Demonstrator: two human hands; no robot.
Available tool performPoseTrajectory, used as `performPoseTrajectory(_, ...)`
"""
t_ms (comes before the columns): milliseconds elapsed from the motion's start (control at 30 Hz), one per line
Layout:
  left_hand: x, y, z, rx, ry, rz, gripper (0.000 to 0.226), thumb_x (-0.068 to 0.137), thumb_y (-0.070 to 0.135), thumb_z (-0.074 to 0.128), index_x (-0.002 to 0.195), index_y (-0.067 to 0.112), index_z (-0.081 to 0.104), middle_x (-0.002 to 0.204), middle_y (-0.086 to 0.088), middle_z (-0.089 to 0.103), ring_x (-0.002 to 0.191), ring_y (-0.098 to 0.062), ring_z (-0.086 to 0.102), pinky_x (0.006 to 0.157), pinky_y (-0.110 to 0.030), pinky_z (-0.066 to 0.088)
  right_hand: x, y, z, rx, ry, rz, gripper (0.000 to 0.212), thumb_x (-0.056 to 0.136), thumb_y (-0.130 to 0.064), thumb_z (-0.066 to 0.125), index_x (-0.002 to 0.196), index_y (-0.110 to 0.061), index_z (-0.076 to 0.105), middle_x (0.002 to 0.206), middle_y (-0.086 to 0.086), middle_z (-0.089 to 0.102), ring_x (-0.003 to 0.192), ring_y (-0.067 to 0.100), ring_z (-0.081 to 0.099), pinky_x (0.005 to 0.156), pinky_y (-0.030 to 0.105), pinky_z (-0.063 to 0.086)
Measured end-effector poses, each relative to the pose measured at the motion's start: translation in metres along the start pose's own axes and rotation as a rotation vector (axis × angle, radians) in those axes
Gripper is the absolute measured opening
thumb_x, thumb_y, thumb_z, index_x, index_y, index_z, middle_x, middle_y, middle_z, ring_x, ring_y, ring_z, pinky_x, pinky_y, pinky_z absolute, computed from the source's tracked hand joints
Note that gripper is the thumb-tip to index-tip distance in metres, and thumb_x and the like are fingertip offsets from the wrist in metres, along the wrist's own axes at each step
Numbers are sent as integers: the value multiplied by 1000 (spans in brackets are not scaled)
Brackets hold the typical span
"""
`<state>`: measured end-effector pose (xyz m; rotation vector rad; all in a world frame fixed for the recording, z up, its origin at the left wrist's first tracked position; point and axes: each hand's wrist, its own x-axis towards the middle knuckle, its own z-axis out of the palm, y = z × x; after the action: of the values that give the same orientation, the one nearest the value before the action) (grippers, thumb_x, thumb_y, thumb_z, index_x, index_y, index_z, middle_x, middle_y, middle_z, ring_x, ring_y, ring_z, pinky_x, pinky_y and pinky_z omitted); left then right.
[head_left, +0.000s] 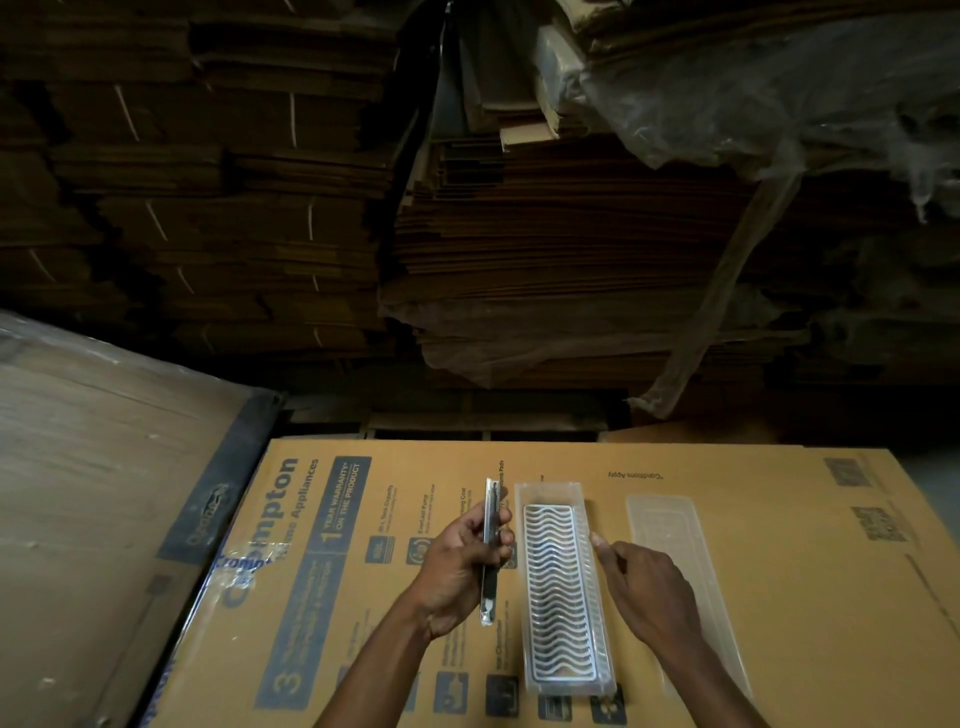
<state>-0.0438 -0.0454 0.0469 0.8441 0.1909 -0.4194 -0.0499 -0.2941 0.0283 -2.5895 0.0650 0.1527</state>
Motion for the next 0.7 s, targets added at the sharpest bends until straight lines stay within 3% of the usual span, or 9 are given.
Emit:
performPoseTrajectory(100, -1, 0, 4, -24, 8, 8, 68, 74, -18, 50, 138, 4, 57, 104, -10, 58, 82, -22, 56, 77, -30, 51, 0, 1, 0, -11, 7, -4, 51, 93, -70, 26, 57, -37, 39, 55, -11, 47, 54, 2, 49, 47, 25, 29)
performPoseTrajectory(233, -1, -4, 6, -46, 80, 10, 38, 96, 0, 54, 132, 2, 62, 99, -7, 61, 80, -19, 56, 75, -27, 54, 0, 3, 2, -18, 11, -6, 51, 92, -72, 25, 63, -36, 48, 58, -11, 51, 58, 3, 53, 47, 25, 31)
performPoseTrajectory(367, 5, -11, 1, 0, 206, 14, 33, 102, 6, 48, 132, 3, 63, 84, -7, 66, 78, -18, 58, 77, -25, 57, 0, 6, 5, -21, 20, -5, 53, 91, -73, 24, 67, -35, 51, 58, -10, 52, 59, 4, 54, 48, 26, 34)
performPoseTrajectory(500, 8, -19, 0, 181, 272, 8, 27, 103, 6, 50, 124, 8, 67, 85, 5, 75, 82, -16, 62, 85, -30, 53, -2, 6, 5, -10, 16, 14, 51, 94, -70, 27, 60, -36, 44, 57, -9, 52, 57, 5, 54, 47, 28, 35)
performPoseTrajectory(567, 10, -23, 2, 331, 305, -12, 20, 102, 10, 53, 112, 15, 71, 84, 14, 75, 79, -9, 63, 80, -27, 51, -2, 8, 5, -15, 15, 23, 50, 95, -69, 28, 60, -37, 42, 56, -9, 50, 55, 5, 52, 46, 28, 33)
performPoseTrajectory(633, 17, -27, -1, 455, 337, -34, 12, 100, 16, 59, 95, 19, 69, 84, 9, 70, 81, -13, 61, 76, -26, 49, -1, 11, 5, -29, 28, 31, 52, 95, -70, 26, 63, -34, 47, 56, -9, 51, 56, 9, 53, 46, 28, 33)
performPoseTrajectory(667, 18, -28, -1, 493, 339, -52, 4, 98, 20, 64, 97, 18, 67, 89, 5, 68, 86, -17, 61, 78, -29, 48, 0, 13, 6, -42, 32, 38, 54, 95, -70, 26, 66, -32, 52, 58, -8, 54, 57, 11, 54, 45, 28, 33)
performPoseTrajectory(700, 23, -31, -3, 527, 333, -64, 17, 94, 25, 69, 106, 14, 68, 98, 0, 70, 92, -21, 64, 82, -30, 51, 1, 16, 6, -58, 33, 47, 57, 96, -69, 26, 69, -30, 58, 61, -7, 57, 59, 13, 55, 46, 28, 32)
